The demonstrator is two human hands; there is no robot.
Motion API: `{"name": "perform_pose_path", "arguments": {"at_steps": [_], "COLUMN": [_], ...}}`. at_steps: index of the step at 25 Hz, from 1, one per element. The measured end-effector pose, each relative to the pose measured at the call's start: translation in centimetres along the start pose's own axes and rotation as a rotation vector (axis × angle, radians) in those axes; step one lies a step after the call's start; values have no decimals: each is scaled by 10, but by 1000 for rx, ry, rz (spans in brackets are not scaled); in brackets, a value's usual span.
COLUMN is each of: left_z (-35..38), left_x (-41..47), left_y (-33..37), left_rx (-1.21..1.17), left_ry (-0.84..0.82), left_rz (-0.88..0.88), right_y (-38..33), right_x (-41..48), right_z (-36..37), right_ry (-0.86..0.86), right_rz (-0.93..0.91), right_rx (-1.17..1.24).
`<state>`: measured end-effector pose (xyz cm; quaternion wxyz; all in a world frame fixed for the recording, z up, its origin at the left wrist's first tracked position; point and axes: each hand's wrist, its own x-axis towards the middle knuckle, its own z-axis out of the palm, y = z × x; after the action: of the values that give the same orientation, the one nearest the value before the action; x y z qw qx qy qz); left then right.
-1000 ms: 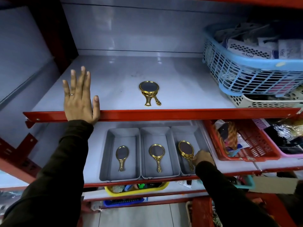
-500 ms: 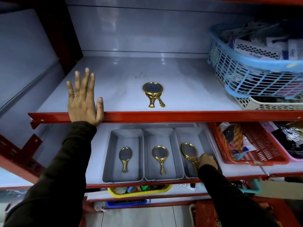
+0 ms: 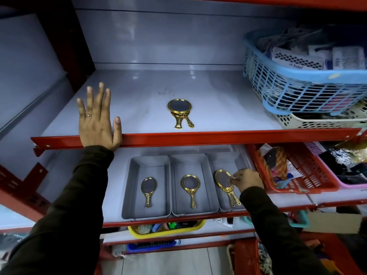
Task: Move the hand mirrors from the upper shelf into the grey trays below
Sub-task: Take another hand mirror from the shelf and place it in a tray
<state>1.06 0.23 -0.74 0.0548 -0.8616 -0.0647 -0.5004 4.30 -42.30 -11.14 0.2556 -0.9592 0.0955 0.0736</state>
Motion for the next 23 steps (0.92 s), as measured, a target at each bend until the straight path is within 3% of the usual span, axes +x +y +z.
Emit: {"name": "perform_pose_path", "arguments": {"at_steps": [5,8,11,14,23], "left_z": [-2,-2,-3,-3,-3], "left_x": [0,1,1,1,1], "left_y": [-3,-2,-2,-3,-2], "left_rx": [-6,0,-5,-12,-12], "left_ry": [-21,-28,-38,-48,-70], "left_rz": [-4,2,4,-3,-9], "right_y": [-89,-146,-196,-223,-242], "right_x": [-53,-61,-32,-3,20], "right_z": [-78,-110,-109,-87,-65], "right_ry": [-175,-43,129,69,117], "right_rz": [-260,-456,-465,-368,-362], "right_rx": [267,471,256,22,-95]}}
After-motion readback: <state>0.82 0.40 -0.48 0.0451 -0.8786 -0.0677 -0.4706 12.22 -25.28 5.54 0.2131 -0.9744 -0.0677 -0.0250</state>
